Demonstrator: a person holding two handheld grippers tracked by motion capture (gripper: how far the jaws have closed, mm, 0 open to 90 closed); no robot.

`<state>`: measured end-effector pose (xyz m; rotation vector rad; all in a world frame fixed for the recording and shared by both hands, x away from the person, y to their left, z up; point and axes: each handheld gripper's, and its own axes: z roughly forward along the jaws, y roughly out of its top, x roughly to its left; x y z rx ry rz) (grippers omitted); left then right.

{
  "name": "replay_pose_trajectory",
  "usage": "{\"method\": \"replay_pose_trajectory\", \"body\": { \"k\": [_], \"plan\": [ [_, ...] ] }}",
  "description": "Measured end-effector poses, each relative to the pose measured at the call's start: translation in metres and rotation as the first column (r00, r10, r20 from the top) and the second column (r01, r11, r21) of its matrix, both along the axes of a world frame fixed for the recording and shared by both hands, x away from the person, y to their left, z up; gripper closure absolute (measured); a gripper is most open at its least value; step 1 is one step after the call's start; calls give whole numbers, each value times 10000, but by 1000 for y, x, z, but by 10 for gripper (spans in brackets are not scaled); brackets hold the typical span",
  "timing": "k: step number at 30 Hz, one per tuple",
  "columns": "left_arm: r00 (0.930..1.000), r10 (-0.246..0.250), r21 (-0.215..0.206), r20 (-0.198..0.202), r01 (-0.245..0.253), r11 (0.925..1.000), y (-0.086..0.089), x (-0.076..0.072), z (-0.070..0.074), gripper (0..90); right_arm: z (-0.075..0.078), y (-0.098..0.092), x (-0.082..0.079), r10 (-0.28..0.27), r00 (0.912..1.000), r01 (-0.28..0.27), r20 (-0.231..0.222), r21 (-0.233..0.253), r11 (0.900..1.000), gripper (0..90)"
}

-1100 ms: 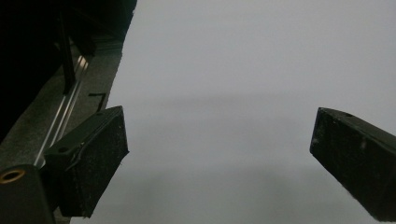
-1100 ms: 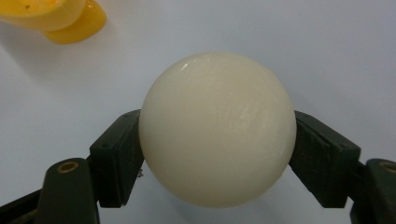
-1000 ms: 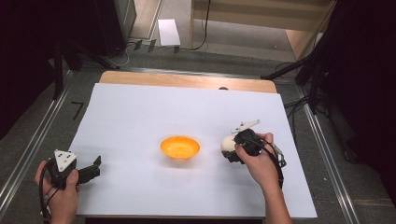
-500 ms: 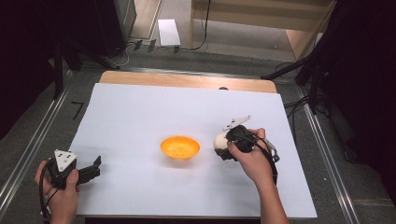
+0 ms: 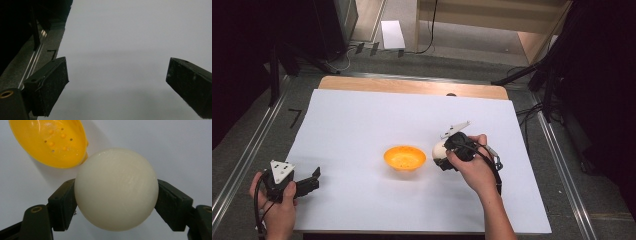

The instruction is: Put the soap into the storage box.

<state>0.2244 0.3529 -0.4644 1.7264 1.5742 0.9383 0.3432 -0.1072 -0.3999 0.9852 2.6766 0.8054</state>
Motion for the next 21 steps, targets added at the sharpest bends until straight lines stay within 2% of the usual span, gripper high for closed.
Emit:
{"method": "replay_pose_trajectory", "body": {
  "k": [21],
  "plan": [
    [10000, -34, 3, -30, 34, 10000, 0, 0, 0, 43, 10, 31, 4, 595, 9982, -595, 6, 9, 9982, 245]
  ]
}}
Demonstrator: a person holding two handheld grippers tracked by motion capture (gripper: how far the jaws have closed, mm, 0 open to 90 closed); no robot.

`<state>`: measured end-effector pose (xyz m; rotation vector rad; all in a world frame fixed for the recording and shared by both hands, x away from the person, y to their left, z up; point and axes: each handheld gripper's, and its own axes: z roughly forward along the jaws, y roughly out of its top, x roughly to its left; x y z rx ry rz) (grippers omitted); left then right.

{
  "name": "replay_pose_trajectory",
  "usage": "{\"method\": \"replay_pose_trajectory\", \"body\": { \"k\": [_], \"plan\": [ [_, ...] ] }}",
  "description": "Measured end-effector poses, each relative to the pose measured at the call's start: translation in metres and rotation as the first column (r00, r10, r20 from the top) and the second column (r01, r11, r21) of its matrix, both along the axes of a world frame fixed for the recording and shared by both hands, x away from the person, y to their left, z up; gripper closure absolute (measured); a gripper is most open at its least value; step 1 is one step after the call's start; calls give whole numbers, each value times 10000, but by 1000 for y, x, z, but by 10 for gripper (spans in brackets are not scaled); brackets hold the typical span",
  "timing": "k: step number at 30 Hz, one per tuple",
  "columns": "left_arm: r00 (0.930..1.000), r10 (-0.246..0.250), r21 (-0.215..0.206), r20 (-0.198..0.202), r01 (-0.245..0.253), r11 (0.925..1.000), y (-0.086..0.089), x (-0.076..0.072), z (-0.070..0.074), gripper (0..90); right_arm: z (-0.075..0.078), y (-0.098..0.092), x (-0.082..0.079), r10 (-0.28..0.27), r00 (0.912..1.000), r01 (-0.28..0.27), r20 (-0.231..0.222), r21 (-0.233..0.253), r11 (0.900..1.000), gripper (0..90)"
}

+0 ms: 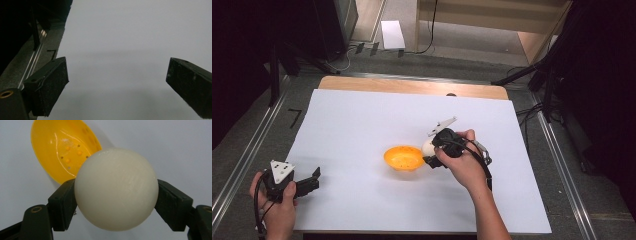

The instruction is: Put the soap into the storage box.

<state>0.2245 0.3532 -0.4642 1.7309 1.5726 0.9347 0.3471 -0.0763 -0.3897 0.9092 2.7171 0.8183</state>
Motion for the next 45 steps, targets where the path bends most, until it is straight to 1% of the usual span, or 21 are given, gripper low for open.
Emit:
{"method": "replay_pose_trajectory", "body": {
  "k": [2, 13, 15, 19, 25, 26, 33, 37, 38, 45],
  "plan": [
    [10000, 8, 5, 5, -8, 10000, 0, 0, 0, 43, 1, 5, 1, 120, 9999, -120, 54, 37, 9999, 245],
    [10000, 5, -7, 4, -5, 10000, 0, 0, 0, 44, 1, 20, 1, 364, 9993, -364, -26, 2, 9993, 245],
    [10000, 4, -6, 0, -4, 10000, 0, 0, 0, 44, 1, 25, 2, 530, 9986, -530, -4, 12, 9986, 245],
    [10000, -5, -12, 9, 5, 10000, 0, 0, 0, 43, 2, 30, 2, 628, 9980, -628, -22, -22, 9980, 245],
    [10000, -10, -2, 3, 10, 10000, 0, 0, 0, 43, 2, 41, 1, 849, 9964, -849, -66, -51, 9964, 245],
    [10000, -15, -6, 0, 15, 10000, 0, 0, 0, 43, 1, 44, 1, 966, 9953, -967, -65, -103, 9953, 245],
    [10000, -32, 20, -24, 32, 10000, 0, 0, 0, 44, -1, 56, 1, 1242, 9922, -1244, -97, -232, 9920, 245],
    [10000, -32, 19, -26, 32, 10000, 0, 0, 0, 43, -2, 61, 1, 1353, 9907, -1357, -141, -271, 9904, 245],
    [10000, -27, 27, -37, 28, 10000, 0, 0, 0, 44, -3, 63, 1, 1453, 9893, -1456, -140, -290, 9889, 245],
    [10000, -29, 20, -38, 29, 10000, 0, 0, 0, 44, -5, 66, 2, 1524, 9881, -1531, -205, -387, 9875, 245]
  ]
}}
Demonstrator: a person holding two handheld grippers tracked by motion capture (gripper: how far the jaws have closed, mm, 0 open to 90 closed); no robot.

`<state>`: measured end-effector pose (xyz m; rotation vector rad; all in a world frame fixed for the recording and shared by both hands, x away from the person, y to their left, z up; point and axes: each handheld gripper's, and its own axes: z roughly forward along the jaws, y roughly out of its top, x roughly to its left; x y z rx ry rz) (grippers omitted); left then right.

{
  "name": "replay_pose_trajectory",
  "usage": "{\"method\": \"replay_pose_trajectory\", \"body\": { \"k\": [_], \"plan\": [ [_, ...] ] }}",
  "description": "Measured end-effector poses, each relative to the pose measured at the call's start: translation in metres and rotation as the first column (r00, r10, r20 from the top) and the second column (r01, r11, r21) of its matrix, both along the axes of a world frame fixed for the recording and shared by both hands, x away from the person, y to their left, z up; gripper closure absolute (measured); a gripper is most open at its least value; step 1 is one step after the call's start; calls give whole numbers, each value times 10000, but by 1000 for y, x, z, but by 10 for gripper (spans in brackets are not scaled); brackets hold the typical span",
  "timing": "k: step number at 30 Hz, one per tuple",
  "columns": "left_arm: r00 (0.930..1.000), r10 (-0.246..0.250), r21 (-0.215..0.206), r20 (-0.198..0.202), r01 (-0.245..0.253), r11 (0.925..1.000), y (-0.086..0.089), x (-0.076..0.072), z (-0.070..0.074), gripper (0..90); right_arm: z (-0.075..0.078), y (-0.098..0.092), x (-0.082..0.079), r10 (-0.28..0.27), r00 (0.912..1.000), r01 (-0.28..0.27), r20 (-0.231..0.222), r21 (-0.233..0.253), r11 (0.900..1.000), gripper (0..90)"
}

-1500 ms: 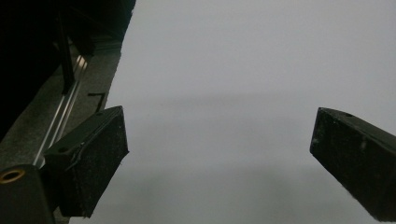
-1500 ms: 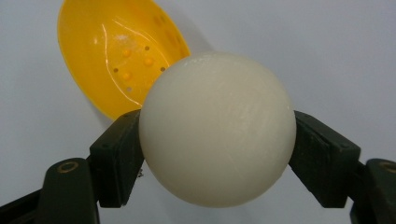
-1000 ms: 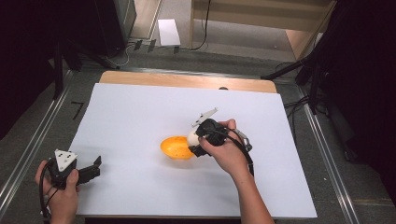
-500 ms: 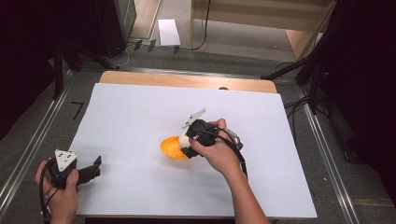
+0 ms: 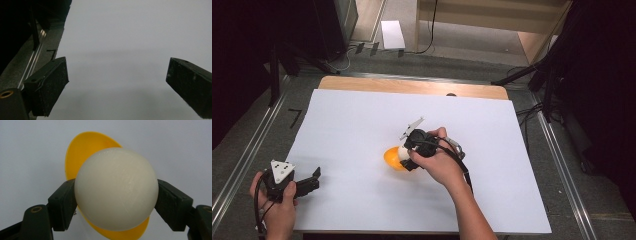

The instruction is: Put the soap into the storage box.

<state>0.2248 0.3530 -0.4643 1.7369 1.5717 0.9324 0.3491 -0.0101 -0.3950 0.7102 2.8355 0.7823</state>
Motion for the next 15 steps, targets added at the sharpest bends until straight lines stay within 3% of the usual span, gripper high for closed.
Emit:
{"method": "replay_pose_trajectory", "body": {
  "k": [15],
  "plan": [
    [10000, -5, -39, 3, 5, 10000, 0, 0, 0, 44, -6, 7, 2, 171, 9998, -173, -121, -152, 9997, 244]
  ]
}}
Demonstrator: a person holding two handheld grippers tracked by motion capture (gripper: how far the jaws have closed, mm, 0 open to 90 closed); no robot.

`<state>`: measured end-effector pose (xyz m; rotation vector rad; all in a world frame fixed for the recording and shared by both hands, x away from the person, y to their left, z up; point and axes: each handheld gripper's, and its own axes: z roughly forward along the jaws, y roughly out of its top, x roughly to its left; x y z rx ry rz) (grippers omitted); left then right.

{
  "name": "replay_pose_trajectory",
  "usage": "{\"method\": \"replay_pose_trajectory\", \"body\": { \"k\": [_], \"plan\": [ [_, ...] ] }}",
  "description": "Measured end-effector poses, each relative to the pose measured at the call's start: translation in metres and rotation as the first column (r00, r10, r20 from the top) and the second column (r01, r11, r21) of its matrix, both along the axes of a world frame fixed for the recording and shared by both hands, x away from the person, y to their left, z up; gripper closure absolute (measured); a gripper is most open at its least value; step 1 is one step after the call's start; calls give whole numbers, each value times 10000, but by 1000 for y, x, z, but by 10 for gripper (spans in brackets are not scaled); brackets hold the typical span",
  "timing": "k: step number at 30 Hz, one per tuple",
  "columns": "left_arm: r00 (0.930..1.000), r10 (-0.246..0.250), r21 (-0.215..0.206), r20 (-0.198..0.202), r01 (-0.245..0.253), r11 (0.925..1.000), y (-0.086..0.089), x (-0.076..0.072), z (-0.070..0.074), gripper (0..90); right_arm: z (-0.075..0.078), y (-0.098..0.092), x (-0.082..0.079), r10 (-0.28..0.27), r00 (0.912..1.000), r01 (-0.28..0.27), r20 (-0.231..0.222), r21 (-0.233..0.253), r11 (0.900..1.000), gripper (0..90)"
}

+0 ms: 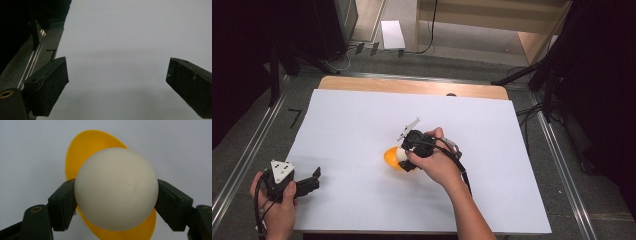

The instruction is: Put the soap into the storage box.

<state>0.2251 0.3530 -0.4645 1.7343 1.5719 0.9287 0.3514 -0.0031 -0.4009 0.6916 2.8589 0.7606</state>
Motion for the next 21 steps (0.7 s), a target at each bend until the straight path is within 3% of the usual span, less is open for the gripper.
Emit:
{"method": "replay_pose_trajectory", "body": {
  "k": [21],
  "plan": [
    [10000, -2, -6, 0, 2, 10000, 0, 0, 0, 44, 0, 0, -1, -21, 9998, 19, -198, -66, 10000, 242]
  ]
}}
